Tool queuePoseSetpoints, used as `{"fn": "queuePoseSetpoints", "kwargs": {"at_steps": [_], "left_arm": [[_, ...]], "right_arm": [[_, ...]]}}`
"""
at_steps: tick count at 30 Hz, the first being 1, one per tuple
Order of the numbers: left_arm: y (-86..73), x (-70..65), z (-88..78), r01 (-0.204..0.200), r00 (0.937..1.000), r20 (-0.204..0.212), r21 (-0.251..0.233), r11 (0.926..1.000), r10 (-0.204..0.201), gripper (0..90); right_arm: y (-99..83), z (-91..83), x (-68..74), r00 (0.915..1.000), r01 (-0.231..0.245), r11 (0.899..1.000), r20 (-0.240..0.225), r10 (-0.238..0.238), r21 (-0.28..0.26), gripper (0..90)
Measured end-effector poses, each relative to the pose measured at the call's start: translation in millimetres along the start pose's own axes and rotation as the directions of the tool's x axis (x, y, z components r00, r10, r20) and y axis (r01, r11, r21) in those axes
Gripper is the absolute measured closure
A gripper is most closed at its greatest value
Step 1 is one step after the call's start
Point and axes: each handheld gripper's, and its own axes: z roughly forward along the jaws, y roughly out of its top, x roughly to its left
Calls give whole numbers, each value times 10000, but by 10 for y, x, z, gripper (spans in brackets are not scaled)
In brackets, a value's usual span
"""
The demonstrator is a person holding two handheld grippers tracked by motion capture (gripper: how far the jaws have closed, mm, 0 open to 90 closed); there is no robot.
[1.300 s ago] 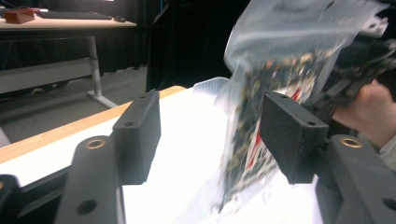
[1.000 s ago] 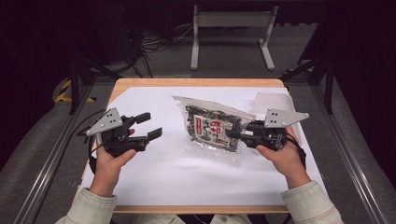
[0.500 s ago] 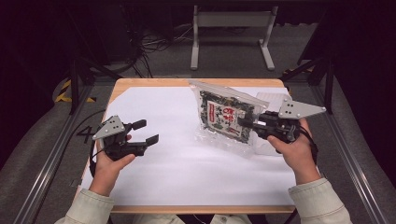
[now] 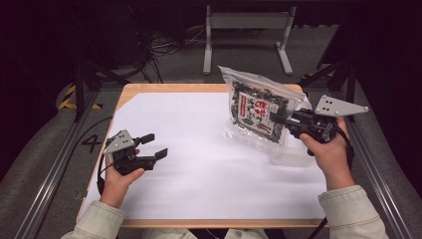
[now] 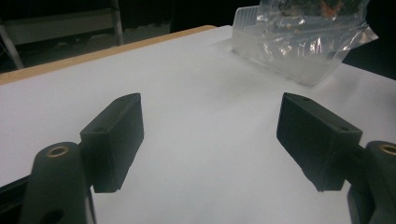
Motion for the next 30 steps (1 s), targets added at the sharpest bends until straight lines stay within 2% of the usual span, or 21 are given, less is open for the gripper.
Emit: {"fn": "queuePoseSetpoints", "kwargs": {"at_steps": [1,3,8,14,18,25,27,30], "left_arm": [[-8,6,11,-100,9999,-37,130,9999,100,237],[-29,3,26,-39,10000,-65,56,10000,40,239],[-93,24,81,11,10000,-2,255,9997,-11,240],[-143,31,135,-390,9992,-28,623,9973,393,264],[-160,43,148,-343,9994,-18,758,9965,346,254],[-180,83,143,-202,9997,-82,763,9969,209,249],[-185,99,140,-200,9996,-182,810,9965,215,242],[-192,112,132,-124,9996,-229,854,9963,144,241]], "right_arm": [[5,-14,-20,10000,-15,10000,73,16,-34,756],[19,-48,-66,9997,-35,10000,241,38,-90,756],[45,-109,-136,9988,-114,9998,478,123,-190,756],[60,-176,-247,9960,-236,9993,856,260,-280,756],[64,-212,-308,9929,-272,9992,1153,304,-292,756],[71,-300,-388,9843,-246,9991,1740,303,-353,756],[65,-320,-417,9796,-226,9993,1991,283,-310,756],[51,-340,-451,9760,-317,9989,2146,383,-338,756]]}}
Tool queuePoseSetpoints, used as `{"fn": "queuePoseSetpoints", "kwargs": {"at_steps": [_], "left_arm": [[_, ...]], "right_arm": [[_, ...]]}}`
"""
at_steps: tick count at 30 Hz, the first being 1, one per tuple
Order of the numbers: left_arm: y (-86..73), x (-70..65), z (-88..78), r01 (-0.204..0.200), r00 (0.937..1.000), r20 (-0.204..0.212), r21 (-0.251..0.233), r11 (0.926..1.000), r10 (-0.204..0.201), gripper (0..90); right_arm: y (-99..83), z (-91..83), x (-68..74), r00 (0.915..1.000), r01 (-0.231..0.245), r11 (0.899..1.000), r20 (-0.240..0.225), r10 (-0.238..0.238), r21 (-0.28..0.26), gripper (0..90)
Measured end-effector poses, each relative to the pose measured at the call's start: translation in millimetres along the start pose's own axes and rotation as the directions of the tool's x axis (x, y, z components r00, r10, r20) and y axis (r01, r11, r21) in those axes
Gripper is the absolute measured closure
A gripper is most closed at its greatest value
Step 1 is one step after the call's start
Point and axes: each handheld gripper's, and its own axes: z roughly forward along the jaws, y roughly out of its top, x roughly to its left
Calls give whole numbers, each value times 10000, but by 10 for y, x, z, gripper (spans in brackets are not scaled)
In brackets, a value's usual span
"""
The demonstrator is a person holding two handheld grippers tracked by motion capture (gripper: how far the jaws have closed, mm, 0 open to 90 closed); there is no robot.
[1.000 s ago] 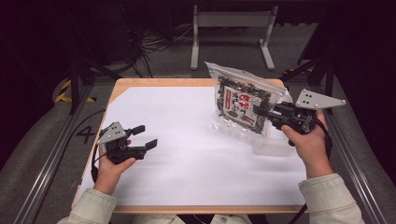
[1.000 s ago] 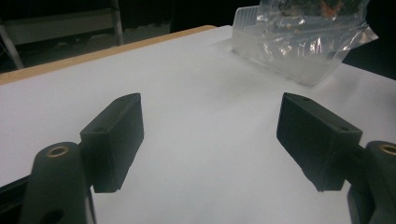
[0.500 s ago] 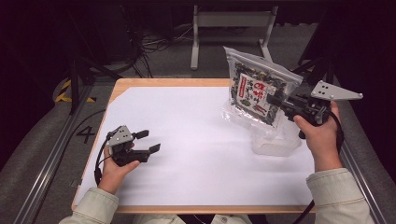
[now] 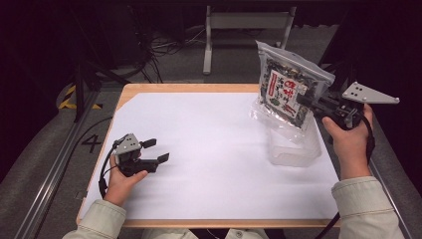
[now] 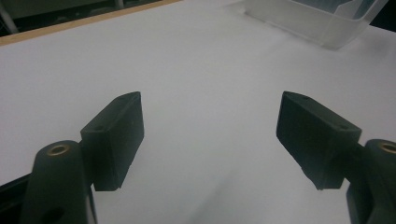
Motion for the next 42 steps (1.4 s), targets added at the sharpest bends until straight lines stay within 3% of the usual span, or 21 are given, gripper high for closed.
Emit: {"fn": "queuePoseSetpoints", "kwargs": {"at_steps": [5,6,15,30,39,42], "left_arm": [[1,0,-2,-31,10000,18,0,10000,31,247],[2,-6,4,-96,10000,21,41,9999,96,249],[2,-6,-3,-5,10000,-50,65,10000,5,250],[3,-11,10,-96,10000,-21,156,9998,96,236],[-3,-12,24,14,10000,27,232,9997,-15,235],[-3,-10,23,30,10000,26,248,9997,-30,235]], "right_arm": [[-28,-22,-68,9994,-65,10000,332,65,8,756],[-41,-31,-78,9979,111,9998,643,-122,181,756],[-158,-58,-160,9927,137,9996,1194,-165,238,756],[-394,-137,-226,9848,-360,9991,1705,318,218,756],[-583,-130,-233,9797,-635,9951,1948,476,759,756],[-640,-132,-232,9785,-695,9950,1991,540,717,756]]}}
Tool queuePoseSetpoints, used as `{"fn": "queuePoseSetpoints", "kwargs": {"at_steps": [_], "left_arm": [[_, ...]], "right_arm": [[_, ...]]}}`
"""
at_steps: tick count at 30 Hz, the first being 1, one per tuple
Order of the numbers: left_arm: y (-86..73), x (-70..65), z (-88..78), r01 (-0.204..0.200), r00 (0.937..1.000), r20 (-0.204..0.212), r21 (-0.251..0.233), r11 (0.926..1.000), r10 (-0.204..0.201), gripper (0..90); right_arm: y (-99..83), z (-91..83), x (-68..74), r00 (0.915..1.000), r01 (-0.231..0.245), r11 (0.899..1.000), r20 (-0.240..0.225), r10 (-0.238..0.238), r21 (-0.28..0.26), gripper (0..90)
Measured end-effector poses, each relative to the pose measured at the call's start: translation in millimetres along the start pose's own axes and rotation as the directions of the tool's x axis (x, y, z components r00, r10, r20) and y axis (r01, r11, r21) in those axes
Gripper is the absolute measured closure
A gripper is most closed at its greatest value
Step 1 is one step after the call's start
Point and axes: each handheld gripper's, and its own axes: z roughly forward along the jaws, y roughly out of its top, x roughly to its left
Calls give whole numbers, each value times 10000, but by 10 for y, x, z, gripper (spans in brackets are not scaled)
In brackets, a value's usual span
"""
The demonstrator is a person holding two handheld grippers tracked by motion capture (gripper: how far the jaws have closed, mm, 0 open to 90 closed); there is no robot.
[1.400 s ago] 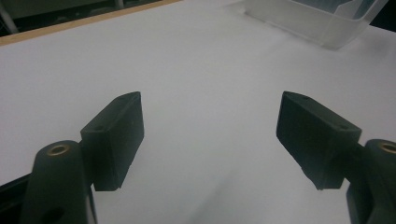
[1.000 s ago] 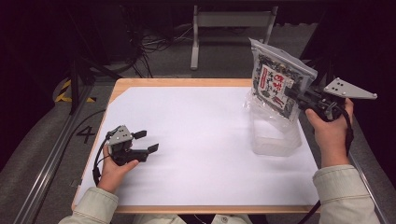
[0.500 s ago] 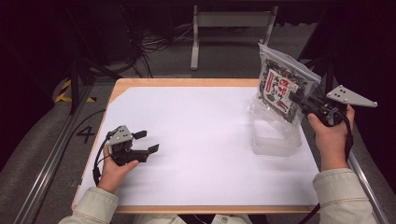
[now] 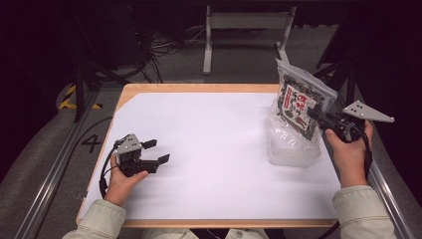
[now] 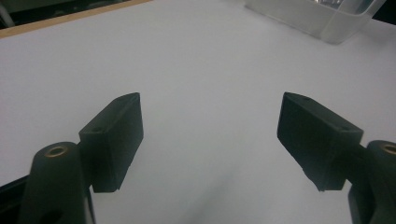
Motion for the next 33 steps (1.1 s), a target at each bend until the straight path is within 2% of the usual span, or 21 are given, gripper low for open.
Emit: {"fn": "queuePoseSetpoints", "kwargs": {"at_steps": [4,8,16,25,33], "left_arm": [[0,2,5,-31,10000,21,50,10000,31,234],[0,6,4,-39,10000,-10,31,10000,39,234],[-4,13,-4,59,10000,-6,16,10000,-59,233],[-5,13,2,92,10000,-3,43,9999,-92,231],[-5,17,3,75,10000,-33,59,10000,-75,229]], "right_arm": [[-62,4,-11,9999,-147,9999,64,147,-41,756],[-120,37,-1,9998,12,9998,201,-17,218,755],[-223,108,29,9996,108,9994,253,-117,338,754],[-372,79,-4,9987,-393,9988,349,383,277,752],[-436,80,-25,9984,-489,9976,311,474,493,752]]}}
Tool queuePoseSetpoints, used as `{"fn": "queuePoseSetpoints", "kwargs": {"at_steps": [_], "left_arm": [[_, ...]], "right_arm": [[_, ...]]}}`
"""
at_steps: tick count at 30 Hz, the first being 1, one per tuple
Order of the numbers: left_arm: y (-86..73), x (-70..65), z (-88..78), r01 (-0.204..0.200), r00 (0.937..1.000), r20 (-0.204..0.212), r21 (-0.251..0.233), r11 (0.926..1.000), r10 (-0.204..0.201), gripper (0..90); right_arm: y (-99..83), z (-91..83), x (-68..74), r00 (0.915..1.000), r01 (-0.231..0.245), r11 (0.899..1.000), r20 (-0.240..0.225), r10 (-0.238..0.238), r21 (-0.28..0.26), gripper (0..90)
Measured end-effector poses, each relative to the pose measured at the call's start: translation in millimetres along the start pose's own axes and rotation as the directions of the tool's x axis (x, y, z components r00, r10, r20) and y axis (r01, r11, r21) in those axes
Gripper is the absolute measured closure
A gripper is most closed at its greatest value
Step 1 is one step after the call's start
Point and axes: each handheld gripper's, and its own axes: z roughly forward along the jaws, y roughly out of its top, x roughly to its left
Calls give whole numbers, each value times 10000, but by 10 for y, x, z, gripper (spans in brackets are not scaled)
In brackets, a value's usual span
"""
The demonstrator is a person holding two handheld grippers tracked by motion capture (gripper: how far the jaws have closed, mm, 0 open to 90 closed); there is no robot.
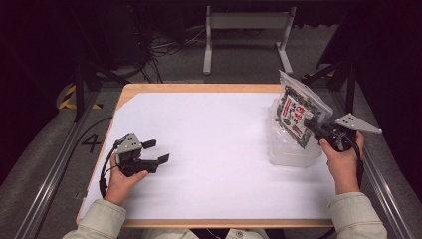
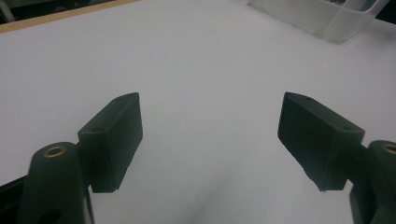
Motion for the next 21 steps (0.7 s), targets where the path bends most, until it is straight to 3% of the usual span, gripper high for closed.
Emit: {"fn": "queuePoseSetpoints", "kwargs": {"at_steps": [13,21], "left_arm": [[1,-3,3,10,10000,-29,23,10000,-10,228],[-1,2,-4,86,10000,10,20,10000,-86,227]], "right_arm": [[-86,14,-77,9983,-580,9980,69,582,-247,750],[-101,7,-115,9977,-642,9978,197,645,-146,742]]}}
